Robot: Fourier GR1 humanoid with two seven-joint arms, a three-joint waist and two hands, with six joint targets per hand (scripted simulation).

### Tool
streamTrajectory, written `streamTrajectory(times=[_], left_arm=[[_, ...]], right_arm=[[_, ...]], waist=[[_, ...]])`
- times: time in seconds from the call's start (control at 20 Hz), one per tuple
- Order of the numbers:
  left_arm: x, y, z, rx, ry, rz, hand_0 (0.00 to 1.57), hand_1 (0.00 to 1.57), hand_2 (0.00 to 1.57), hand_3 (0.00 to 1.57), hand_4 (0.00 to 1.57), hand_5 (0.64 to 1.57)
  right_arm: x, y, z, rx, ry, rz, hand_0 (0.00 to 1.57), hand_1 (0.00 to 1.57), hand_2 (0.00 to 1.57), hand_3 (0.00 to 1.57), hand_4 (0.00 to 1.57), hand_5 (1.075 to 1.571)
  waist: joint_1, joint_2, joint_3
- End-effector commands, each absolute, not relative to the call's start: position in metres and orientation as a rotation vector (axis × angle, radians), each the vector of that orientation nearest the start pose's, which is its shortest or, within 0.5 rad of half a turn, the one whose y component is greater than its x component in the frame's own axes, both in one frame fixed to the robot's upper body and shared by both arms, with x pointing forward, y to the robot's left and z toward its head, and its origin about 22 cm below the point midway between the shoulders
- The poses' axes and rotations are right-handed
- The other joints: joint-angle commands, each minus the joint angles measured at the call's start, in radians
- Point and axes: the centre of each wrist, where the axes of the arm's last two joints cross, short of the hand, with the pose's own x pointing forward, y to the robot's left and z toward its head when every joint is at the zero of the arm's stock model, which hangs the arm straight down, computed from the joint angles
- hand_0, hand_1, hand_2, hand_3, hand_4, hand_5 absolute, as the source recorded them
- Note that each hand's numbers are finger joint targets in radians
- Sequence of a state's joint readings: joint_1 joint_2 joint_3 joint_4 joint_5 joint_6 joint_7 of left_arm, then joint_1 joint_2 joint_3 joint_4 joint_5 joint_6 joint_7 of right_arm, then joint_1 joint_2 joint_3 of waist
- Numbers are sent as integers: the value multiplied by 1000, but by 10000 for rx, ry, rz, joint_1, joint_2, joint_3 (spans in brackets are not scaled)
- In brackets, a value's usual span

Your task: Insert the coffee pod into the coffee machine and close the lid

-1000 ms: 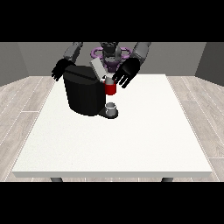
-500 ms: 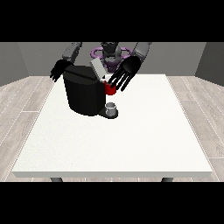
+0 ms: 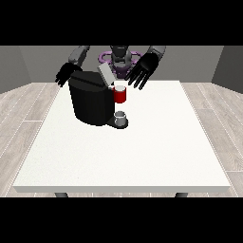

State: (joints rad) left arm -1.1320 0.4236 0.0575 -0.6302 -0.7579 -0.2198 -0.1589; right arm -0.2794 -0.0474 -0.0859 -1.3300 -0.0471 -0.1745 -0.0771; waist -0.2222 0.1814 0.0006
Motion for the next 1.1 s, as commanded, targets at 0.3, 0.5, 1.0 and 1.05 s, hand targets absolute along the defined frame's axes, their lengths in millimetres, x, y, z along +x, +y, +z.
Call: streamTrajectory(times=[0.3, 0.5, 1.0, 1.05], left_arm=[[447, 244, 123, 3679, -15934, -7613, 0, 0, 0, 0, 0, 1571], [436, 244, 85, 1199, -16205, -5215, 0, 0, 0, 0, 237, 1571], [381, 256, -14, -115, -14794, -2715, 0, 0, 0, 0, 215, 1571], [384, 262, -7, -86, -14795, -2759, 0, 0, 0, 0, 90, 1571]], right_arm=[[277, -265, -23, -2004, -15128, -2165, 0, 0, 0, 0, 430, 1571], [262, -279, -37, -1949, -14868, -2203, 0, 0, 0, 0, 399, 1571], [262, -276, -5, -1103, -15109, -444, 0, 0, 0, 0, 289, 1571], [269, -265, 10, -896, -15431, -240, 0, 0, 0, 0, 257, 1571]], waist=[[955, -1946, -13], [1655, -2866, -14], [2191, -4354, -11], [2064, -4379, -12]])
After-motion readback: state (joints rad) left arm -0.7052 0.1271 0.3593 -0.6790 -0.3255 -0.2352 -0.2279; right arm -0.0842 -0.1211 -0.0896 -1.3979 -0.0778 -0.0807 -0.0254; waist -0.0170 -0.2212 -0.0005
